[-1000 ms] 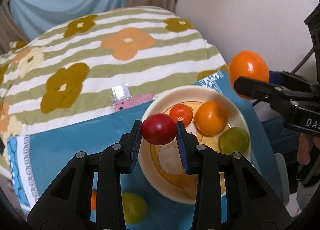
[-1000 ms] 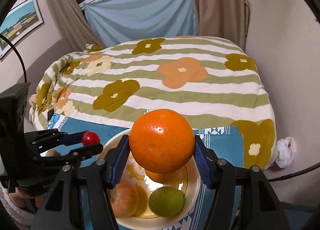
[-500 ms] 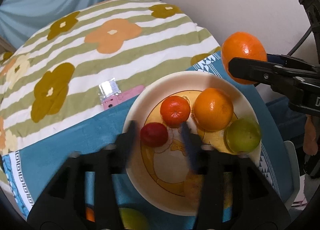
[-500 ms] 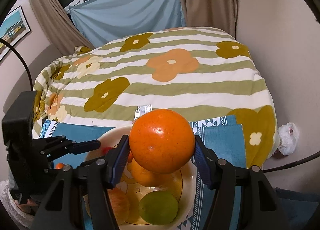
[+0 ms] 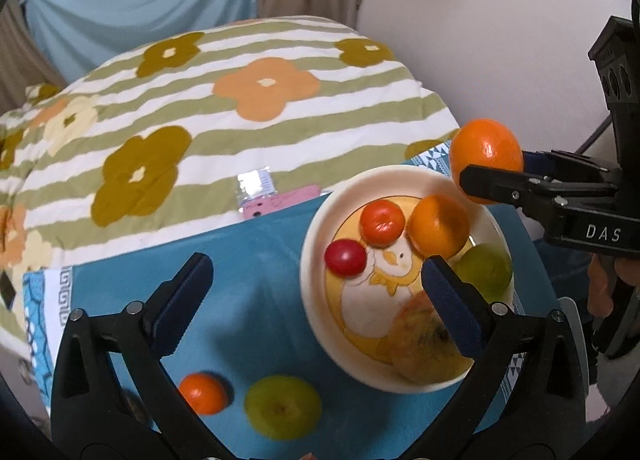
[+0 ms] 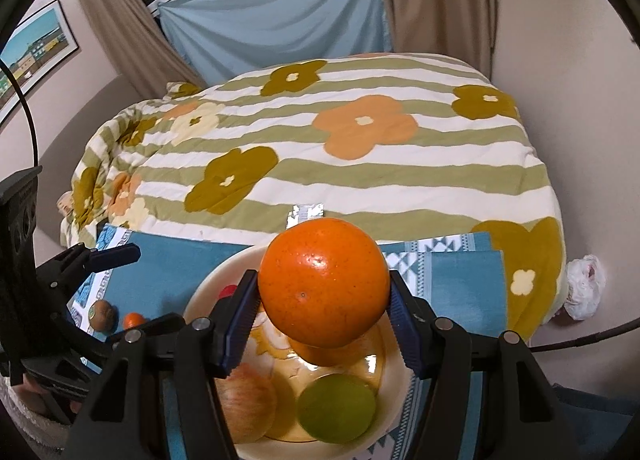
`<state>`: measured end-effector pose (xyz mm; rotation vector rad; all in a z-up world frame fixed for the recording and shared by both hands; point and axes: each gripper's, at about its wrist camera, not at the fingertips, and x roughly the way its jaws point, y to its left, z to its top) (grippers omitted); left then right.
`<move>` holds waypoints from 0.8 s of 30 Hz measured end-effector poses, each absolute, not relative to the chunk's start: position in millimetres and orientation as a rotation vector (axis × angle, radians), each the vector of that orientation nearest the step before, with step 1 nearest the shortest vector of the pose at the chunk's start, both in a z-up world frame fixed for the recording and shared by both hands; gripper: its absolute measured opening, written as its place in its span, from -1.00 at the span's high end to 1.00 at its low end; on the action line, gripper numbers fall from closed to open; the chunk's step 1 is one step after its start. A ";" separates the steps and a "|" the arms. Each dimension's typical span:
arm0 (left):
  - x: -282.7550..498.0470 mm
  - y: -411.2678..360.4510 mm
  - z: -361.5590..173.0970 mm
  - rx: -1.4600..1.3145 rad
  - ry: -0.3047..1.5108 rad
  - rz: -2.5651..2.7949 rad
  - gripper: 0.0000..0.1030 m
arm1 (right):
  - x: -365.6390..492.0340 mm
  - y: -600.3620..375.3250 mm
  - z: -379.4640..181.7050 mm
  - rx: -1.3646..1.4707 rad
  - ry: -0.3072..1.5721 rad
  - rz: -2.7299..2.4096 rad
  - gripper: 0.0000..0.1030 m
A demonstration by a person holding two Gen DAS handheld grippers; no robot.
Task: Organize fruits
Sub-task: 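Lower the orange into the bowl and open the right tool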
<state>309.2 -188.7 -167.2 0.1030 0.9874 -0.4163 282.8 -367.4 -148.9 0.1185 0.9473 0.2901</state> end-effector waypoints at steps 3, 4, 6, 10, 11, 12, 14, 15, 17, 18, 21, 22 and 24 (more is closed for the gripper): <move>301.7 -181.4 -166.7 0.088 0.991 -0.387 -1.00 | 280.3 -356.0 -151.6 0.101 0.954 0.336 -0.12; 298.2 -177.9 -166.4 0.079 0.991 -0.375 -1.00 | 279.7 -352.6 -152.7 0.094 0.956 0.348 -0.12; 292.6 -171.8 -166.6 0.066 0.995 -0.354 -1.00 | 278.4 -343.1 -156.7 0.072 0.961 0.376 -0.12; 280.3 -157.4 -168.7 0.042 1.001 -0.305 -1.00 | 276.3 -331.8 -166.5 0.045 0.966 0.410 -0.12; 277.6 -154.6 -169.7 0.038 1.003 -0.295 -1.00 | 276.1 -329.9 -168.8 0.043 0.969 0.417 -0.12; 273.7 -150.7 -170.8 0.031 1.005 -0.280 -1.00 | 275.6 -328.1 -171.3 0.041 0.970 0.428 -0.12; 267.8 -146.1 -172.2 0.022 1.008 -0.263 -1.00 | 274.3 -325.8 -174.4 0.034 0.969 0.442 -0.12; 264.1 -144.0 -173.1 0.015 1.008 -0.254 -1.00 | 273.2 -324.4 -176.0 0.024 0.964 0.454 -0.13; 256.7 -140.5 -174.4 0.004 1.011 -0.237 -1.00 | 271.1 -322.7 -178.0 0.008 0.949 0.463 -0.13; 254.5 -139.7 -175.0 0.002 1.012 -0.231 -1.00 | 270.7 -322.0 -179.3 0.002 0.951 0.466 -0.13; 243.9 -138.1 -174.6 -0.007 1.011 -0.202 -1.00 | 268.8 -322.1 -182.9 0.002 0.954 0.477 -0.18; 241.1 -137.8 -174.3 -0.010 1.009 -0.195 -1.00 | 266.7 -324.2 -181.0 0.015 0.934 0.485 -0.44; 236.1 -137.5 -173.0 -0.015 1.009 -0.180 -1.00 | 261.3 -330.1 -173.3 0.044 0.878 0.500 -0.97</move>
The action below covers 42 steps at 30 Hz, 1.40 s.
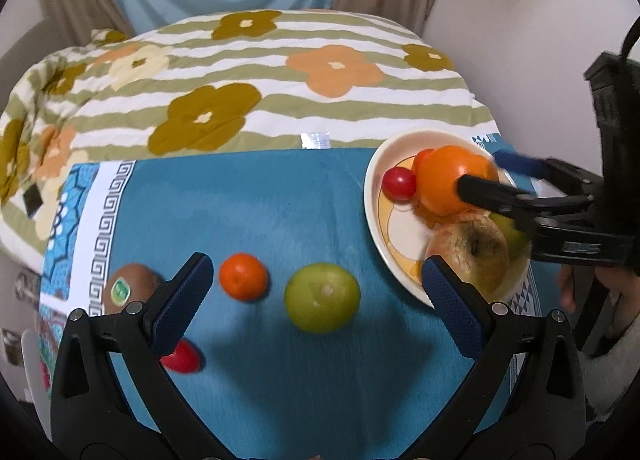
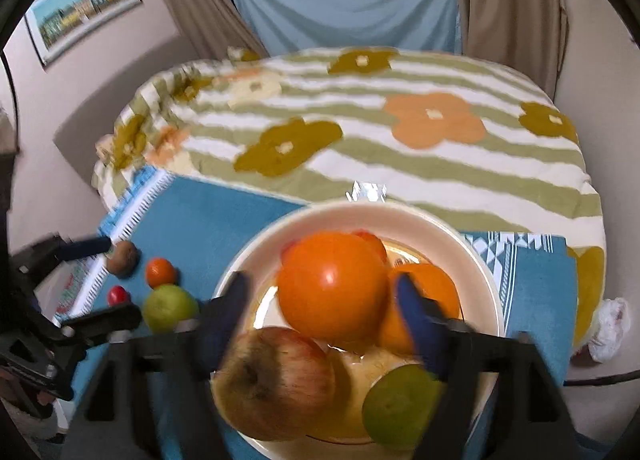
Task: Organize fruits
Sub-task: 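Lower the orange into the bowl and open the right tool, then withdraw both tools from the bowl toward the kiwi and green apple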
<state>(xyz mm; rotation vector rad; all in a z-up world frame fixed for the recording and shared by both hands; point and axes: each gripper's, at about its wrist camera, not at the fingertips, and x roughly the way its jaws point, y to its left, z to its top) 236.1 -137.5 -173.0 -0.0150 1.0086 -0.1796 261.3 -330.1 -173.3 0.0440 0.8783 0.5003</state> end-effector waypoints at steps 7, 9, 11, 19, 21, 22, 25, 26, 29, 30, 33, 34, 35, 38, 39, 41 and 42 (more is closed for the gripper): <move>217.2 -138.5 -167.4 -0.041 0.994 -0.139 -1.00 | 251.4 -339.2 -166.4 0.042 0.875 0.501 -1.00; 213.0 -138.8 -162.4 -0.041 0.979 -0.124 -1.00 | 246.3 -341.7 -163.0 0.037 0.869 0.503 -1.00; 207.6 -139.2 -156.9 -0.041 0.965 -0.112 -1.00 | 241.0 -344.2 -158.9 0.030 0.860 0.503 -1.00; 171.9 -134.4 -123.6 -0.062 0.892 -0.045 -1.00 | 220.4 -349.7 -130.1 0.021 0.838 0.537 -1.00; 160.6 -132.1 -115.0 -0.061 0.877 -0.022 -1.00 | 214.5 -349.4 -122.2 0.013 0.832 0.552 -1.00; 154.4 -129.9 -109.9 -0.058 0.868 -0.007 -1.00 | 211.3 -349.1 -118.9 0.010 0.826 0.557 -1.00; 139.5 -121.3 -96.7 -0.045 0.849 0.034 -1.00 | 201.4 -346.0 -108.6 -0.009 0.817 0.568 -1.00; 135.8 -118.4 -94.2 -0.043 0.843 0.044 -1.00 | 199.2 -344.6 -106.6 -0.014 0.815 0.569 -1.00; 123.8 -104.2 -82.8 -0.039 0.823 0.077 -1.00 | 190.3 -339.3 -100.0 -0.022 0.818 0.579 -1.00; 119.5 -96.4 -79.3 -0.037 0.816 0.088 -1.00 | 187.8 -337.5 -98.8 -0.021 0.818 0.581 -1.00; 112.5 -77.2 -75.4 -0.028 0.808 0.105 -1.00 | 179.6 -330.3 -96.9 -0.019 0.823 0.576 -1.00; 111.3 -71.5 -75.5 -0.024 0.808 0.107 -1.00 | 177.1 -326.9 -96.6 -0.020 0.825 0.572 -1.00; 110.5 -64.3 -75.9 -0.019 0.809 0.109 -1.00 | 173.7 -322.3 -96.4 -0.019 0.826 0.565 -1.00; 112.0 -47.2 -77.2 -0.008 0.808 0.103 -1.00 | 163.8 -311.9 -94.8 0.005 0.818 0.546 -1.00; 112.5 -39.0 -77.8 -0.005 0.805 0.089 -1.00 | 159.3 -305.3 -94.8 0.015 0.818 0.541 -1.00; 117.2 -27.0 -79.3 -0.001 0.807 0.060 -1.00 | 154.1 -293.0 -96.3 0.019 0.823 0.510 -1.00; 121.2 -18.5 -80.2 0.007 0.814 0.039 -1.00 | 153.2 -287.4 -97.1 0.025 0.831 0.496 -1.00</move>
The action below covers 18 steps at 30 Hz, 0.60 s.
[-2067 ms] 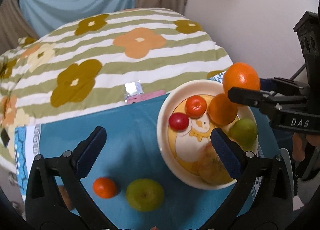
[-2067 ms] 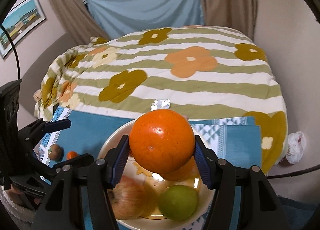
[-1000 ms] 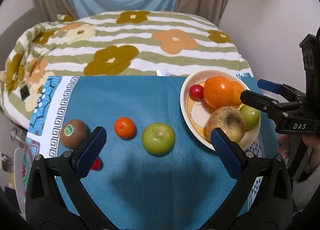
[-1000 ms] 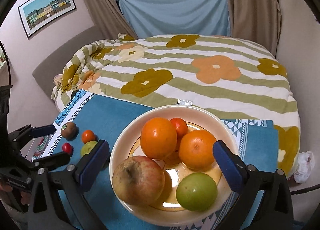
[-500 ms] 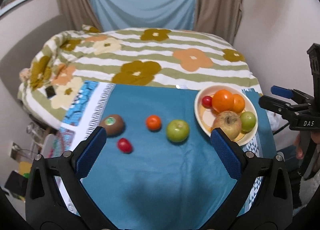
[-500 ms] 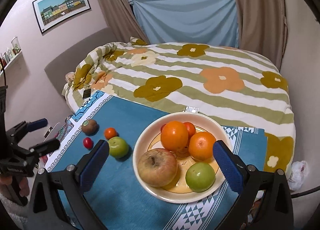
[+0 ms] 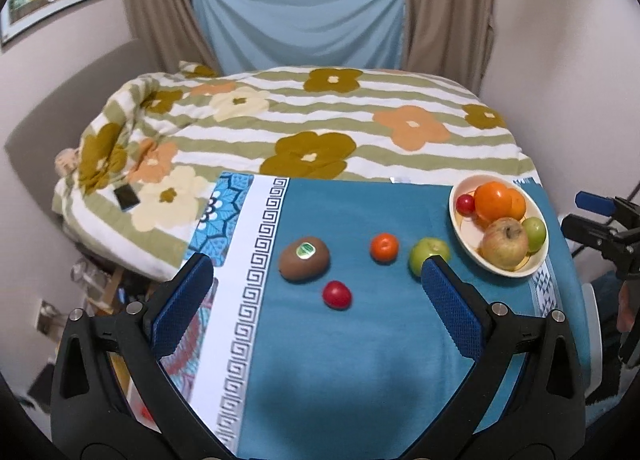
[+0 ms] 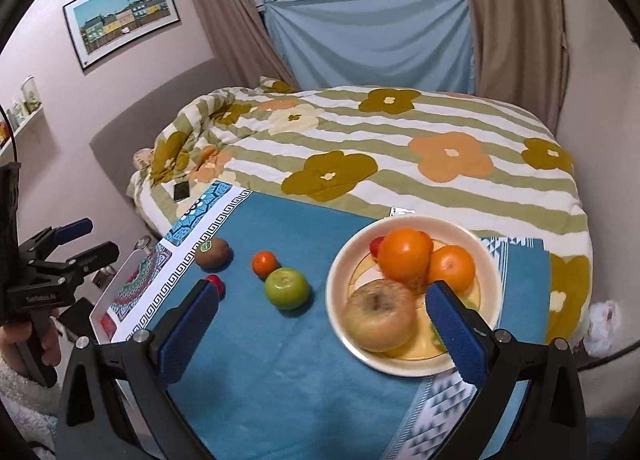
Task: Organize fruits
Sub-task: 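Withdraw both tools from the bowl toward the kiwi and green apple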
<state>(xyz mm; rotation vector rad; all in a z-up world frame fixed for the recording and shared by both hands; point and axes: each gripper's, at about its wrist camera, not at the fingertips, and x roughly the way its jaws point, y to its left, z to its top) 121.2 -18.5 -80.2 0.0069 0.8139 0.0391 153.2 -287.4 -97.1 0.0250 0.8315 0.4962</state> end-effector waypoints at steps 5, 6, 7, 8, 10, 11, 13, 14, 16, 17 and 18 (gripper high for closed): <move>140.7 9.9 -87.2 0.035 0.831 -0.052 -1.00 | 151.2 -258.8 -108.6 0.074 0.877 0.411 -1.00; 145.4 15.4 -90.8 0.038 0.838 -0.070 -1.00 | 150.8 -255.4 -110.3 0.075 0.882 0.396 -1.00; 151.1 20.9 -95.4 0.043 0.849 -0.092 -1.00 | 150.2 -249.8 -113.1 0.078 0.890 0.373 -1.00; 155.2 23.9 -98.8 0.047 0.856 -0.106 -1.00 | 149.5 -245.5 -115.3 0.082 0.895 0.355 -1.00; 165.3 31.9 -108.8 0.055 0.874 -0.146 -1.00 | 147.9 -236.0 -121.4 0.105 0.910 0.319 -1.00; 170.0 35.3 -113.7 0.059 0.883 -0.165 -1.00 | 147.6 -232.5 -124.3 0.112 0.915 0.304 -1.00; 179.1 40.4 -124.1 0.070 0.900 -0.201 -1.00 | 148.2 -222.6 -132.8 0.123 0.931 0.274 -1.00; 185.4 43.5 -130.8 0.077 0.912 -0.223 -1.00 | 148.1 -218.6 -136.3 0.128 0.938 0.262 -1.00; 195.0 45.7 -142.2 0.088 0.930 -0.256 -1.00 | 149.4 -209.8 -146.4 0.136 0.946 0.227 -1.00; 199.0 46.5 -146.9 0.094 0.938 -0.269 -1.00 | 150.6 -205.9 -151.7 0.141 0.951 0.209 -1.00; 205.0 47.6 -154.6 0.103 0.949 -0.290 -1.00 | 151.6 -201.5 -155.6 0.146 0.954 0.194 -1.00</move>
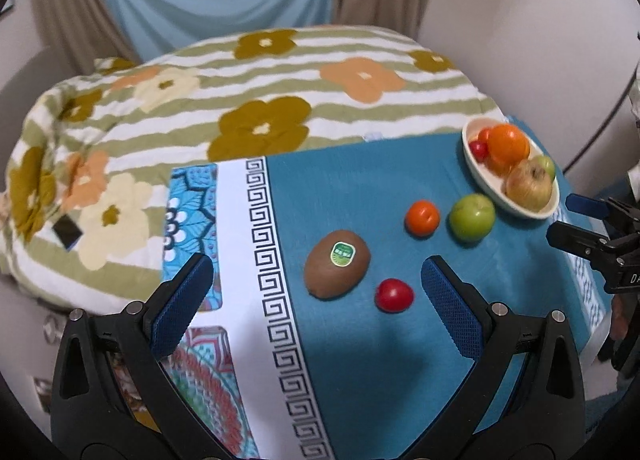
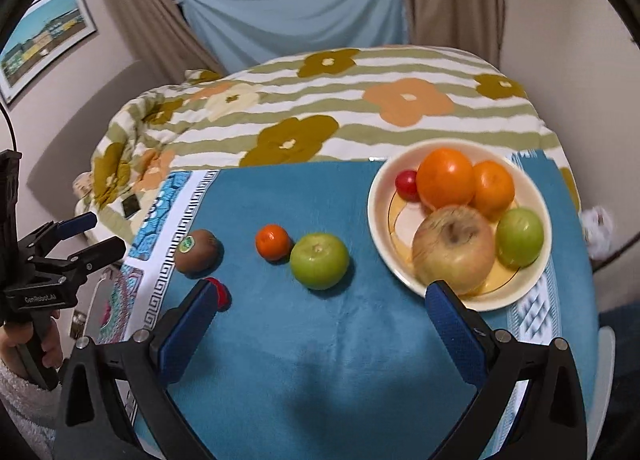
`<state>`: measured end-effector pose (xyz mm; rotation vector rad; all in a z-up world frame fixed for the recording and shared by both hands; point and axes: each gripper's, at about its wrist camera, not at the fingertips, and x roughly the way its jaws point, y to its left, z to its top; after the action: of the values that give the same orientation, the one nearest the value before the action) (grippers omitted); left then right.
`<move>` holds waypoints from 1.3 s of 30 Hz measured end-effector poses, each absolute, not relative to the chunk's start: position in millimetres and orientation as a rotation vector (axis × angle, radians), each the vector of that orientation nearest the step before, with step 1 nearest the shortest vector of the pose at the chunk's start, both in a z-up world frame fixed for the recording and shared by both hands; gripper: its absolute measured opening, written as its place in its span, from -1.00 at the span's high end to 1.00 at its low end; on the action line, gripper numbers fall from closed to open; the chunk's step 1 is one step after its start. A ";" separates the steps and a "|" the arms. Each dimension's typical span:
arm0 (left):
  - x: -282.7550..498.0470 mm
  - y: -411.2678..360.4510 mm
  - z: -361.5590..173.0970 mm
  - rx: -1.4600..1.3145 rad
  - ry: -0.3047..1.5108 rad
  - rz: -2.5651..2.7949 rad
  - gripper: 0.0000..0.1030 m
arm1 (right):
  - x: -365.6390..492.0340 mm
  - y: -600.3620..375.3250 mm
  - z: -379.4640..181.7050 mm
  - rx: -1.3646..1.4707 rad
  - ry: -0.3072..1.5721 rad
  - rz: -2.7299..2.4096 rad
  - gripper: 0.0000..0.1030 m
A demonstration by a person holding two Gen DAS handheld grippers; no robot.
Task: Organize fruits
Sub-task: 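Withdraw both tools from the bowl toward the kiwi and green apple, then grasp the brown kiwi with the left tool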
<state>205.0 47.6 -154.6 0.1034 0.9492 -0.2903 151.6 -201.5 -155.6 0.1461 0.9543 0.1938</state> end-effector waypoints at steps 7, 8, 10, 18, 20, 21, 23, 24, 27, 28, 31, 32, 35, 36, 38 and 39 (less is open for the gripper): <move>233.3 41.3 -194.8 0.147 1.010 -0.402 -1.00 | 164.7 -188.8 -183.1 0.181 0.973 0.111 -1.00; 237.0 39.1 -201.1 0.157 1.022 -0.423 -1.00 | 165.8 -187.4 -185.7 0.182 0.976 0.103 -1.00; 241.5 37.7 -210.0 0.168 1.041 -0.447 -0.97 | 168.6 -184.5 -191.9 0.187 0.983 0.087 -1.00; 250.3 30.3 -233.4 0.216 1.086 -0.525 -0.79 | 174.4 -176.1 -208.5 0.198 0.992 0.058 -0.88; 251.3 28.0 -236.4 0.221 1.092 -0.540 -0.78 | 175.7 -175.0 -210.6 0.197 0.992 0.051 -0.88; 251.6 26.8 -237.9 0.224 1.093 -0.545 -0.70 | 176.8 -173.7 -211.3 0.197 0.991 0.048 -0.87; 253.1 25.6 -240.9 0.229 1.102 -0.553 -0.52 | 178.4 -173.0 -212.4 0.197 0.993 0.044 -0.81; 253.9 24.9 -242.7 0.230 1.107 -0.557 -0.48 | 179.1 -172.7 -213.0 0.196 0.993 0.042 -0.80; 255.1 22.9 -246.2 0.238 1.111 -0.566 -0.33 | 181.4 -172.7 -215.1 0.192 0.990 0.035 -0.79; 254.7 22.2 -245.8 0.243 1.106 -0.569 -0.25 | 182.4 -172.9 -215.6 0.190 0.989 0.033 -0.79; 254.3 20.1 -243.8 0.251 1.101 -0.581 -0.08 | 186.3 -172.0 -217.2 0.186 0.985 0.032 -0.72; 253.9 19.7 -243.6 0.257 1.100 -0.581 -0.08 | 187.8 -171.1 -217.8 0.185 0.985 0.035 -0.68; 253.5 20.4 -242.8 0.256 1.101 -0.571 -0.06 | 191.6 -169.6 -220.3 0.173 0.983 0.039 -0.63; 253.3 20.8 -242.6 0.255 1.102 -0.565 -0.06 | 192.8 -169.6 -220.5 0.169 0.980 0.043 -0.62; 253.4 23.4 -242.5 0.250 1.102 -0.553 -0.06 | 194.7 -169.4 -220.6 0.163 0.977 0.044 -0.60; 253.7 24.9 -242.5 0.244 1.104 -0.550 -0.06 | 195.5 -169.1 -220.8 0.159 0.975 0.047 -0.59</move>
<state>253.7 24.9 -242.5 0.2441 1.1037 -0.5497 195.5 -169.1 -220.8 0.1593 0.9750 0.0466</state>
